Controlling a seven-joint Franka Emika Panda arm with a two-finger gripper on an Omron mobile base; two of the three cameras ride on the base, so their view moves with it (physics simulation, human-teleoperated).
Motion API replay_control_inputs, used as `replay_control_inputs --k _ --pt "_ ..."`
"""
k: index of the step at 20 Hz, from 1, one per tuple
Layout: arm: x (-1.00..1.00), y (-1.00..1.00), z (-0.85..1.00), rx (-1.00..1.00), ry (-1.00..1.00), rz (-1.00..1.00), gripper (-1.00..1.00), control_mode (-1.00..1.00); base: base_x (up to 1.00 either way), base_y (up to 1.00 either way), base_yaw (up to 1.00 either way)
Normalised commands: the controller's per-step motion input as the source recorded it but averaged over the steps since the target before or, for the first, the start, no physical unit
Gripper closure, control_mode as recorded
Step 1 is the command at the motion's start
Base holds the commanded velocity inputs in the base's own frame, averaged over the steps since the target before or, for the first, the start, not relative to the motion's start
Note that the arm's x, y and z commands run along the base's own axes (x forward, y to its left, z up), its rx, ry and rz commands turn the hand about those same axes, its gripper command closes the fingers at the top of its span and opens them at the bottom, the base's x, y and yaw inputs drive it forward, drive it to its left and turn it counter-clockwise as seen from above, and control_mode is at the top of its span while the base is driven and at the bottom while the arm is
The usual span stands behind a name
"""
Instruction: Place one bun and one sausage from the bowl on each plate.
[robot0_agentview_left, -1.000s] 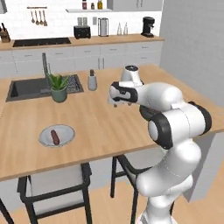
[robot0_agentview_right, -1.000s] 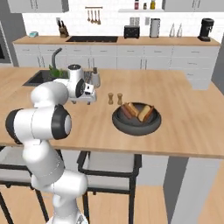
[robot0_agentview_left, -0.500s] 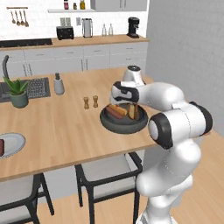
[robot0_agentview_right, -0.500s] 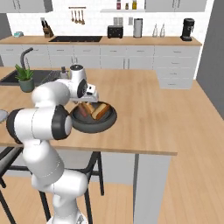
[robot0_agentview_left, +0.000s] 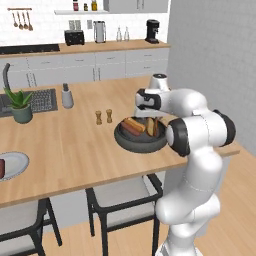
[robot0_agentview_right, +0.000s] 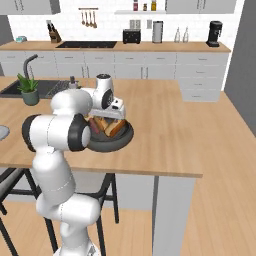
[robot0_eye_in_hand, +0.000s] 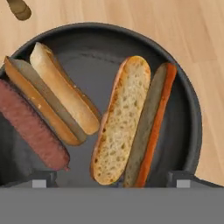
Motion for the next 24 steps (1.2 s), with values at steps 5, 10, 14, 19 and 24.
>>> replay_control_inputs --k 5,10,14,19,24 --pt "0.24 -0.30 -0.42 0.00 0.12 -0.19 -1.00 -1.00 0.00 0.00 0.00" --pt "0.29 -0.09 -0.60 0.01 0.01 -0.05 -1.00 -1.00 0.00 0.00 0.00" --pt "0.26 0.04 -0.72 0.00 0.00 0.00 -1.00 -1.00 0.00 0.00 0.00" --pt "0.04 0.01 -0.63 0.00 0.00 0.00 1.00 -1.00 0.00 0.00 0.00" --pt "-0.06 0.00 -0.31 0.00 -0.04 -0.02 1.00 -1.00 0.00 0.00 0.00"
